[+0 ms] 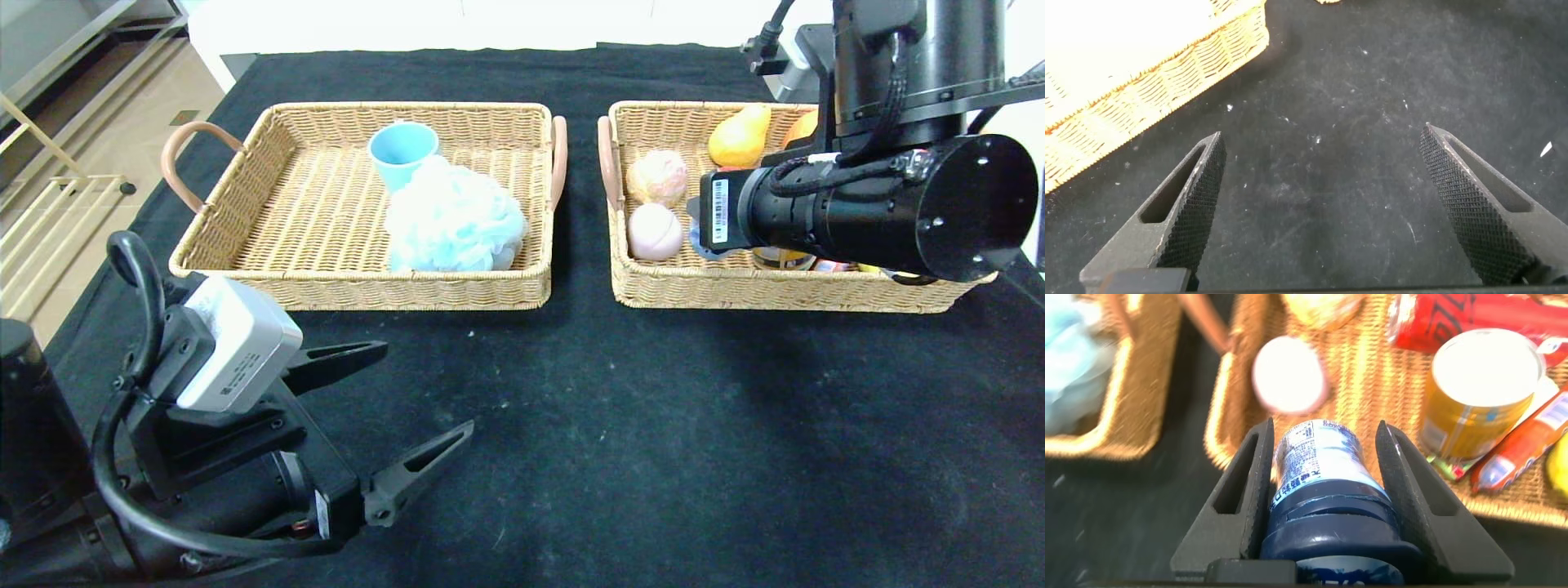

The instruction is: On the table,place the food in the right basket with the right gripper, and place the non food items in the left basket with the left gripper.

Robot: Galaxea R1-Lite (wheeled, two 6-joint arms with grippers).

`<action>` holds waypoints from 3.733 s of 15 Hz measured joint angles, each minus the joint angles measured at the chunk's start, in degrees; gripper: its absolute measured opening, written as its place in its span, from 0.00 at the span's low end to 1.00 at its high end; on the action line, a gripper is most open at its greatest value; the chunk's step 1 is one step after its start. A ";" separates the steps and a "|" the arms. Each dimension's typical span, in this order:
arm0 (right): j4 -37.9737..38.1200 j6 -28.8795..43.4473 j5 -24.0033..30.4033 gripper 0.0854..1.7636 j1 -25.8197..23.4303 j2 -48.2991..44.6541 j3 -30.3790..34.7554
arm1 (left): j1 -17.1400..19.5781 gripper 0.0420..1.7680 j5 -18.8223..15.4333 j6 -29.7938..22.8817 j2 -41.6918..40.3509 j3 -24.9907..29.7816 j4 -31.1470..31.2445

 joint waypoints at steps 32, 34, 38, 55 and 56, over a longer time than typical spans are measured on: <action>-24.95 -7.14 0.09 0.89 -4.04 5.24 7.28 | 0.02 0.97 -0.05 0.00 0.00 0.20 0.00; -24.93 -7.14 0.13 0.91 -3.69 4.63 7.91 | 0.07 0.97 0.04 -0.09 -0.02 0.09 0.00; -24.88 -7.03 0.39 0.93 -2.27 1.35 12.85 | 0.41 0.97 0.78 -0.24 0.06 -0.52 0.00; -7.36 -13.01 23.26 0.96 -6.51 -44.79 45.62 | 11.65 0.97 13.60 -2.51 -24.55 -3.69 32.35; -5.01 -12.98 23.59 0.96 -7.61 -47.60 45.74 | 13.29 0.97 13.56 -2.56 -27.83 -5.40 37.47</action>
